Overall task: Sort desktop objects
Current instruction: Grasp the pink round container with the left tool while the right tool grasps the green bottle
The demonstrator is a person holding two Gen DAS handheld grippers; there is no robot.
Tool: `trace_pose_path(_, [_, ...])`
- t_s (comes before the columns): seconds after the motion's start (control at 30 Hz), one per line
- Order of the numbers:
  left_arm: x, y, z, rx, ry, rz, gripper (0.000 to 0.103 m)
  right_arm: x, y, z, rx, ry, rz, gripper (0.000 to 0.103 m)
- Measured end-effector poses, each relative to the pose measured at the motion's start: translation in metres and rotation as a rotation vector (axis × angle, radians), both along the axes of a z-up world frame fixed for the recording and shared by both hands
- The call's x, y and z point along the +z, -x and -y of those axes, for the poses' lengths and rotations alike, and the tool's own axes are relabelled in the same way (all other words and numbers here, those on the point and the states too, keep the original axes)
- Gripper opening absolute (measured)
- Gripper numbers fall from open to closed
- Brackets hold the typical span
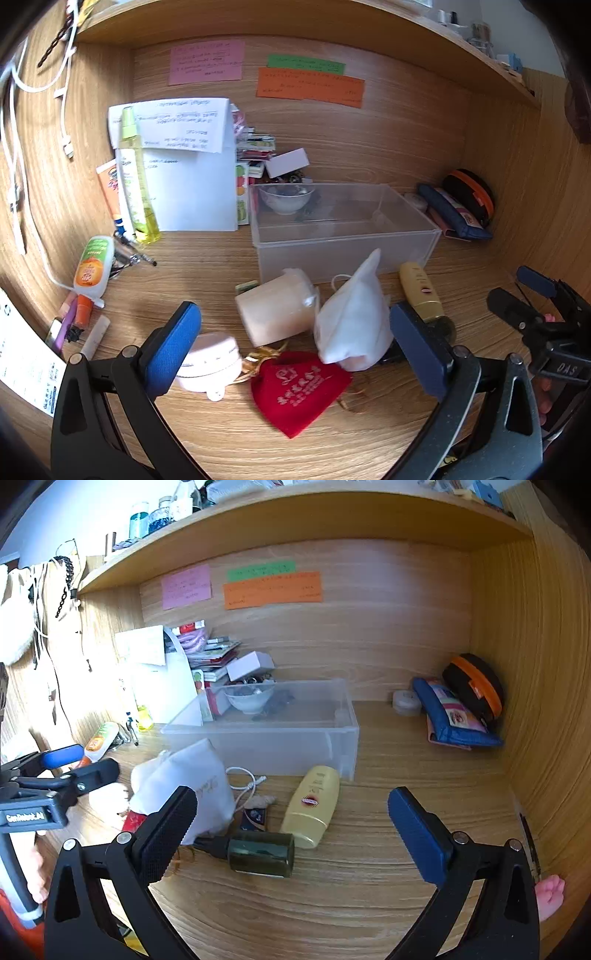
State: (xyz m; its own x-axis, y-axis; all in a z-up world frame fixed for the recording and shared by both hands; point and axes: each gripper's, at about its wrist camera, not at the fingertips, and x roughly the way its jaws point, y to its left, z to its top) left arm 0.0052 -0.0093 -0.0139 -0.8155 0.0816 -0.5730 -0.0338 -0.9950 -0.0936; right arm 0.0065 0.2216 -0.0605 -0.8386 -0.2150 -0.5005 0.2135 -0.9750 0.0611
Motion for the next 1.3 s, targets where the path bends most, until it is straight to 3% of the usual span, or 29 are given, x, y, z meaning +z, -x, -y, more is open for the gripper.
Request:
trace_pose_path(0.33, [0.001,-0.009,0.051,0.081,-0.014,-0.017,0.103,-0.005,0.006,-0.02,-0.041,0.025,0.023,0.102])
trace_pose_path(0.73, [-0.059,-0.007,0.074,0.087,-0.05,0.149,0.103,-0.028,0.01,-0.007,0.001,-0.01,0.116,0.102])
trace_pose_path(1.0, [-0.075,0.007,0.075,0.06,-0.11,0.195,0.103,-0.053,0.018,0.004,0.018,-0.027,0.205,0.102])
trace_pose_path(1.03, [-0.076,0.009,0.075,0.064,-0.109,0.192,0.101,-0.055,0.019,0.004,0.02,-0.022,0.214,0.102])
trace_pose_path(1.1, [-0.077,0.013,0.072,0.062,-0.09,0.203,0.076,-0.057,0.024,0.006,0.025,-0.007,0.232,0.102])
trace_pose_path(1.13, [-0.078,0.017,0.07,0.045,-0.075,0.225,0.072,-0.058,0.026,0.007,0.034,-0.004,0.24,0.102])
trace_pose_path(1.3, [-0.085,0.027,0.068,0.032,-0.08,0.265,0.07,-0.063,0.035,0.022,0.069,-0.039,0.26,0.096])
